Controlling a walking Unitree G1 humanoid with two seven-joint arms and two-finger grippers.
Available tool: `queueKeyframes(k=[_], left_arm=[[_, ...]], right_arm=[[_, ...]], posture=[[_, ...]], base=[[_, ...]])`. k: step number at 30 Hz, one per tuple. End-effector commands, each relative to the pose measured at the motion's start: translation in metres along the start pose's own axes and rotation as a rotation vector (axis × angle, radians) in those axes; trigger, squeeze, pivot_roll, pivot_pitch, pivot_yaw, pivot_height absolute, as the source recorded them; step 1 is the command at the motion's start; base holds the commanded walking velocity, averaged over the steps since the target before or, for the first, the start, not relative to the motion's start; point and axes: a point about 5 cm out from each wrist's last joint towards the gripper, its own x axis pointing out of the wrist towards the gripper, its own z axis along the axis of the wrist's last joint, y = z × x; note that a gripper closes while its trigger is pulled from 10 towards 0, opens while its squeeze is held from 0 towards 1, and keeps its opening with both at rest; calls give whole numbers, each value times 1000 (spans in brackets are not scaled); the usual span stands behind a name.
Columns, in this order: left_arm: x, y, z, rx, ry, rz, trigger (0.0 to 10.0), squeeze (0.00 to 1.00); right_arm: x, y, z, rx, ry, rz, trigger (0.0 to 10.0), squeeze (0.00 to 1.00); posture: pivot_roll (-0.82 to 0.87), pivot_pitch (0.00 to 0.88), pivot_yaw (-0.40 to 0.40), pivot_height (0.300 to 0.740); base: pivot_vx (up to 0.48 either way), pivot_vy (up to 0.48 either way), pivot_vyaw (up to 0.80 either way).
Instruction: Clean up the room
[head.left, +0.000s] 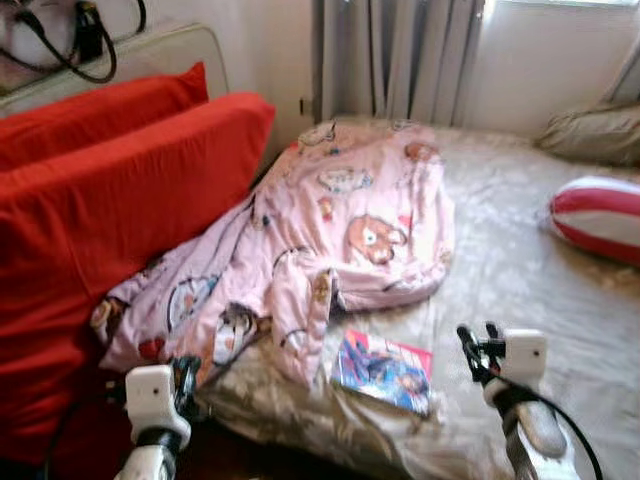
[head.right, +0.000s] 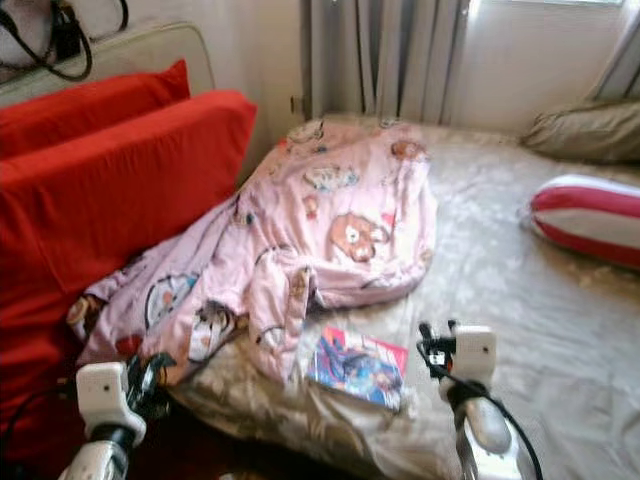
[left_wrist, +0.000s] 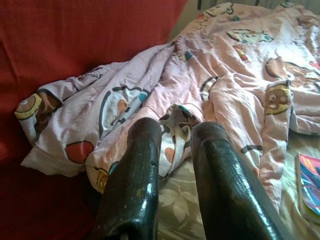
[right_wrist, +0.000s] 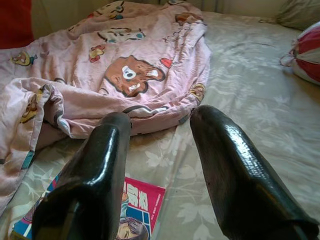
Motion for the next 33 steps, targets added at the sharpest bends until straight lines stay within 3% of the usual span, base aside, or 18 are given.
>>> queueKeyframes(k=[1,7,33], left_arm=[[2,2,1,6,8,7,10000,0],[3,1,2,6,6,7,10000,0],[2,-3,1,3,18,-17,10000,0]], right_arm=[[2,3,-2,12,22,10,10000,0],[3,7,-3,4,30,36,10000,0],[1,8,-7,8,45,38,10000,0]], posture=[[14,0,4,671],[15,0,2,650],[13,0,6,650]], base=[[0,0,0],[0,0,0],[0,0,0]])
